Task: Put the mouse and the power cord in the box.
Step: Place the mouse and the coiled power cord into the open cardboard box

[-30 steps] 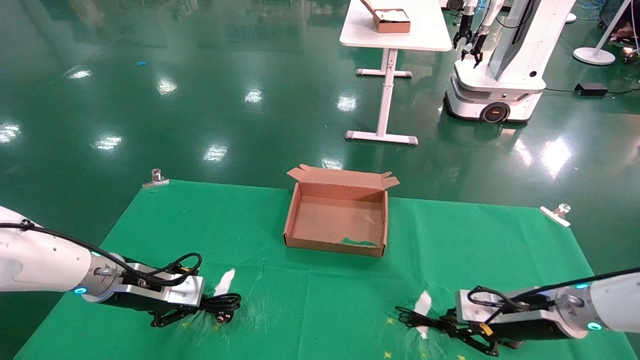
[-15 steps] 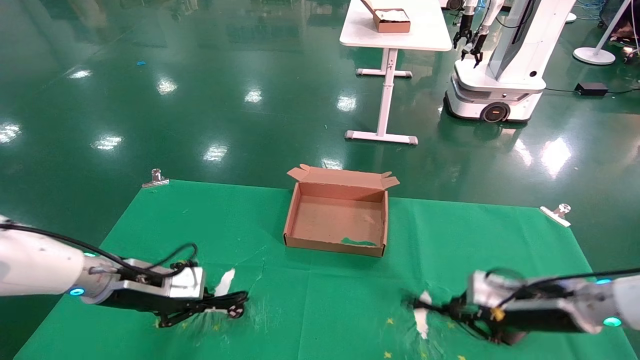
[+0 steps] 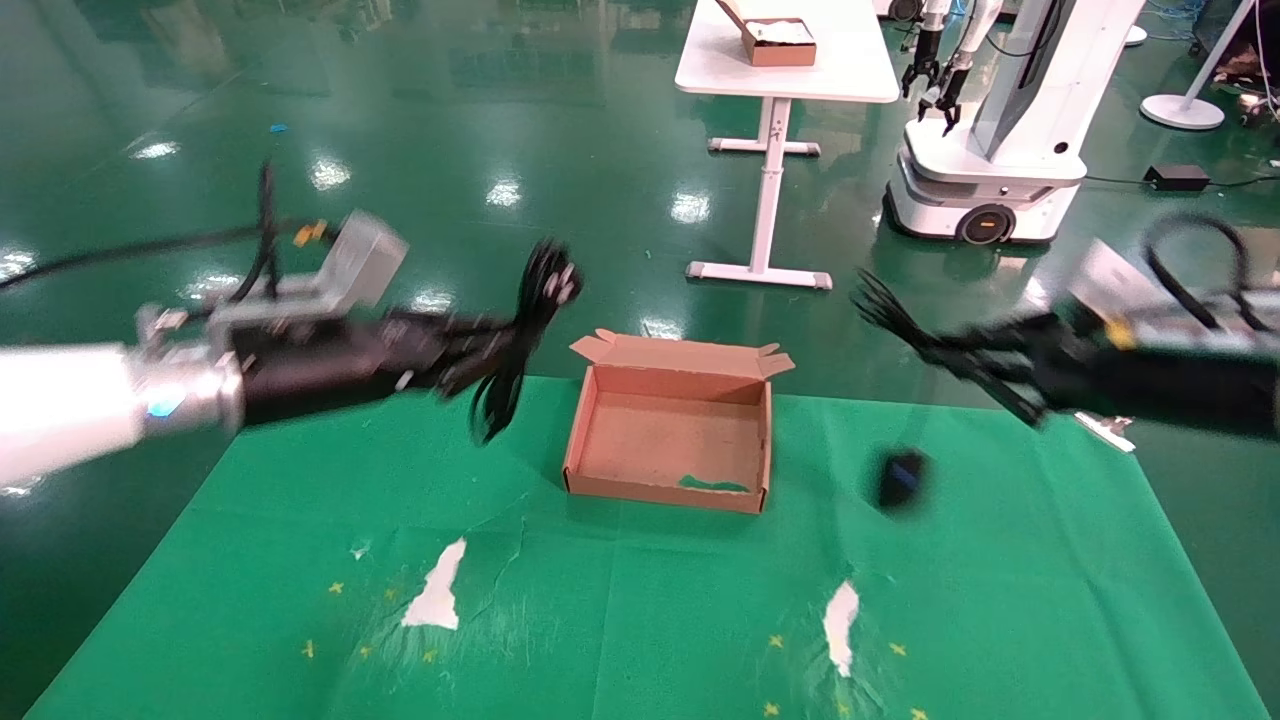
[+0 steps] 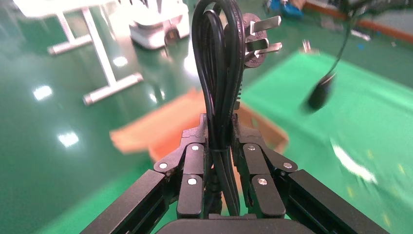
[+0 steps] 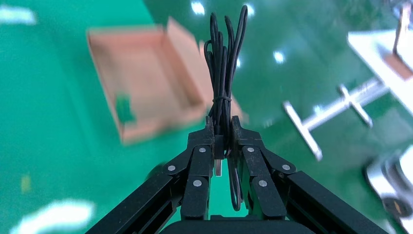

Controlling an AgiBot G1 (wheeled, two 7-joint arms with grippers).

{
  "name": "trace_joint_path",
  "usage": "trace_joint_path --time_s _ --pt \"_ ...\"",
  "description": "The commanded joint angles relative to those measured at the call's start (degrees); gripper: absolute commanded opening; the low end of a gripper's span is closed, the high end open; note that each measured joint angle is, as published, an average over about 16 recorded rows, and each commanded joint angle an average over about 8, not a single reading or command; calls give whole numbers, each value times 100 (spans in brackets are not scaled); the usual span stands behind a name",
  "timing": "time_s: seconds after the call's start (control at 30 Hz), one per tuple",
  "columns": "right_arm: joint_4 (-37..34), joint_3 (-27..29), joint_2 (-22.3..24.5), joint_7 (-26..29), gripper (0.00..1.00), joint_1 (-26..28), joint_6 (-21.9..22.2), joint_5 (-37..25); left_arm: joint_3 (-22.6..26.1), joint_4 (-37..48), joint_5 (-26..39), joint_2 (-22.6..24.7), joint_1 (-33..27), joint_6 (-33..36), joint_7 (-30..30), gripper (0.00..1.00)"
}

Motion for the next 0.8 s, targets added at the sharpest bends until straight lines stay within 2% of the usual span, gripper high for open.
trace_joint_path --time_s 0.03,0.13,0.23,0.37,0.5,0.57,0.63,0.67,0.8 --pt "113 32 -126 175 0 182 35 49 -108 -46 -155 171 -114 -151 -142 0" --pt "57 104 -639 275 0 158 300 167 -198 -57 -297 403 -307 -699 -395 0" --pt "-99 149 -1164 286 0 50 753 238 -247 -105 -380 555 -488 -1197 -561 0" --pt "-396 184 -1797 261 0 -195 1799 281 -232 -261 -368 601 -679 -1555 -537 0" --pt "-536 188 -2202 244 0 -550 2712 282 -129 -378 -222 521 -742 -1570 -364 0" --pt "-494 164 -2292 230 0 -717 2864 254 -36 -420 -88 457 -727 -1474 -235 0" --pt "-406 124 -2314 213 2 -843 2836 209 71 -452 67 386 -688 -1326 -95 0" --pt "-355 100 -2313 204 7 -886 2782 185 129 -468 150 353 -662 -1237 -20 0" --pt "-214 20 -2297 201 57 -954 2578 117 336 -514 444 274 -545 -901 246 0"
